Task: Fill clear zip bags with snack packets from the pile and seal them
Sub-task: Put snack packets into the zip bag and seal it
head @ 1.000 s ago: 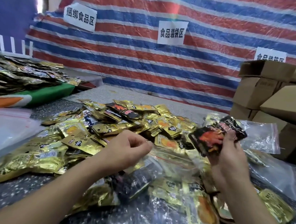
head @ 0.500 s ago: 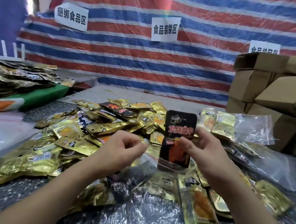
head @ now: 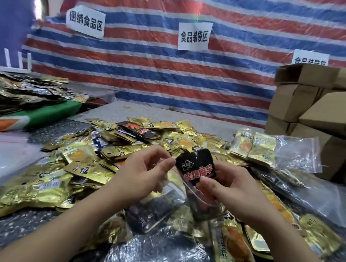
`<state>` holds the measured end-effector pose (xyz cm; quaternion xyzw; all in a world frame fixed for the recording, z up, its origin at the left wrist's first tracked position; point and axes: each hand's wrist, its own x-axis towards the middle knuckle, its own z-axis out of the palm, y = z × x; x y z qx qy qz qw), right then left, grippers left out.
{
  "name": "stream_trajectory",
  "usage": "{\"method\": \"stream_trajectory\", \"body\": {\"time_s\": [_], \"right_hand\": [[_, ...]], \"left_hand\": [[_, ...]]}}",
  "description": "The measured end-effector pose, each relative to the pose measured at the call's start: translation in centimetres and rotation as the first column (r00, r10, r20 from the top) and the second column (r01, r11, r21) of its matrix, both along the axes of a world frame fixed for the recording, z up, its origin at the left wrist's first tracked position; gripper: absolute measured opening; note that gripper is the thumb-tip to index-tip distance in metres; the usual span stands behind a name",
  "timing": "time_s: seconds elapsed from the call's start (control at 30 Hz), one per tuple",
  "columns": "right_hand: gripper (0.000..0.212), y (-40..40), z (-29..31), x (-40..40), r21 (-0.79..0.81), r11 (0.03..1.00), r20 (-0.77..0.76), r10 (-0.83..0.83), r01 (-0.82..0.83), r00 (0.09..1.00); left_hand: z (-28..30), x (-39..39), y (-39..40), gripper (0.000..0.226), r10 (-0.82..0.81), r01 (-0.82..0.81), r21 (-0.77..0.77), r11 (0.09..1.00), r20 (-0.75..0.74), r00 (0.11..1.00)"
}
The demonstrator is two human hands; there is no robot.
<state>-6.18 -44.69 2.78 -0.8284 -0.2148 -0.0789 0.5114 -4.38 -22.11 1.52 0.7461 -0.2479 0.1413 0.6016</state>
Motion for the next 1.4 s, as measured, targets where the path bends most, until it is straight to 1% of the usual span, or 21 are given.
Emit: {"method": "stream_trajectory", "body": {"time_s": [0.07,0.13,0.2,0.23,0.27,0.33,0.37,0.47,0.57,0.67,0.73,0.8,0.87,0.93,0.97,1.03,1.1,1.2,1.27,1.33,1.4], "right_hand": [[0.01,0.0,0.0,0.2,0.075,0.996,-0.013,-0.04,0.041,0.999],[0.009,-0.2,0.1,0.2,0.166,0.983,-0.02,-0.082,0.084,0.996],[0.008,-0.4,0.4,0.1,0.202,0.975,-0.044,-0.082,0.09,0.996],[0.009,-0.5,0.5,0.0,0.173,0.982,-0.068,-0.068,0.079,0.995],[0.008,-0.4,0.6,-0.2,0.098,0.993,-0.083,-0.056,0.064,0.995],[0.005,-0.2,0.5,-0.4,-0.108,0.994,-0.085,-0.025,0.016,0.996],[0.005,0.1,0.4,-0.5,-0.175,0.984,-0.088,-0.002,-0.014,0.996],[0.009,0.7,0.4,-0.8,-0.308,0.95,-0.046,0.033,-0.045,0.998],[0.003,1.1,0.3,-1.0,-0.311,0.95,0.003,0.02,-0.018,1.0],[0.012,1.4,0.0,-0.9,-0.285,0.952,0.093,-0.088,0.111,0.992],[0.017,1.4,0.0,-0.9,-0.24,0.959,0.119,-0.124,0.15,0.985],[0.035,1.2,0.3,-1.0,-0.205,0.971,0.098,-0.102,0.12,0.99],[0.044,1.0,0.6,-1.4,-0.205,0.978,0.035,-0.022,0.029,0.999],[0.04,0.7,0.6,-1.5,-0.283,0.959,0.058,-0.008,0.024,0.998],[0.03,0.6,0.6,-1.5,-0.298,0.953,0.105,-0.03,0.06,0.994],[0.004,0.8,0.7,-1.4,-0.225,0.968,0.2,-0.068,0.114,0.977],[0.014,0.9,0.8,-1.4,-0.115,0.986,0.24,-0.088,0.118,0.967],[0.01,0.8,1.1,-1.4,0.071,0.997,0.208,-0.034,0.019,0.978],[0.012,0.6,1.4,-1.6,0.187,0.981,0.187,0.012,-0.047,0.982],[0.017,0.3,1.7,-1.6,0.244,0.965,0.168,0.054,-0.095,0.984],[0.014,0.2,2.1,-1.7,0.359,0.921,0.125,0.115,-0.153,0.985]], "left_hand": [[0.0,0.1,-0.1,0.033,-0.014,0.01,-0.054,0.999,-0.083,0.996],[0.0,0.2,-0.2,0.032,-0.023,0.018,-0.037,0.999,-0.145,0.989],[0.1,0.2,-0.2,0.031,-0.023,0.02,-0.013,1.0,-0.201,0.979],[0.1,0.2,-0.2,0.03,-0.027,0.023,-0.023,0.999,-0.229,0.973],[0.2,0.0,-0.2,0.029,-0.034,0.026,-0.037,0.999,-0.249,0.968],[0.3,-0.2,-0.3,0.029,-0.037,0.032,-0.026,0.999,-0.257,0.966],[0.3,-0.3,-0.4,0.028,-0.036,0.037,-0.002,0.999,-0.252,0.967],[0.2,-0.6,-0.7,0.027,-0.038,0.049,0.039,0.998,-0.238,0.971],[0.3,-0.9,-0.9,0.024,-0.011,0.026,0.078,0.997,-0.191,0.982],[0.2,-0.8,-1.0,0.014,0.023,-0.008,0.108,0.994,-0.142,0.99],[0.1,-0.8,-1.0,0.012,0.043,-0.03,0.084,0.996,-0.153,0.987],[0.2,-0.7,-0.9,0.014,0.05,-0.046,0.024,0.999,-0.184,0.982],[0.4,-0.8,-0.8,0.019,0.069,-0.074,-0.016,0.997,-0.195,0.978],[0.6,-0.9,-0.7,0.024,0.056,-0.067,-0.045,0.997,-0.212,0.976],[0.7,-1.0,-0.6,0.025,0.031,-0.049,-0.073,0.996,-0.23,0.973],[1.0,-1.1,-0.6,0.024,-0.025,-0.013,-0.145,0.989,-0.259,0.966],[1.4,-1.2,-0.6,0.02,-0.083,0.022,-0.224,0.974,-0.264,0.961],[1.9,-1.5,-0.5,0.018,-0.177,0.091,-0.315,0.945,-0.254,0.951],[2.2,-1.8,-0.4,0.018,-0.228,0.125,-0.365,0.923,-0.253,0.94],[2.4,-1.9,-0.3,0.019,-0.252,0.139,-0.4,0.906,-0.246,0.936],[2.5,-1.9,-0.3,0.02,-0.255,0.132,-0.427,0.894,-0.244,0.936]]}}
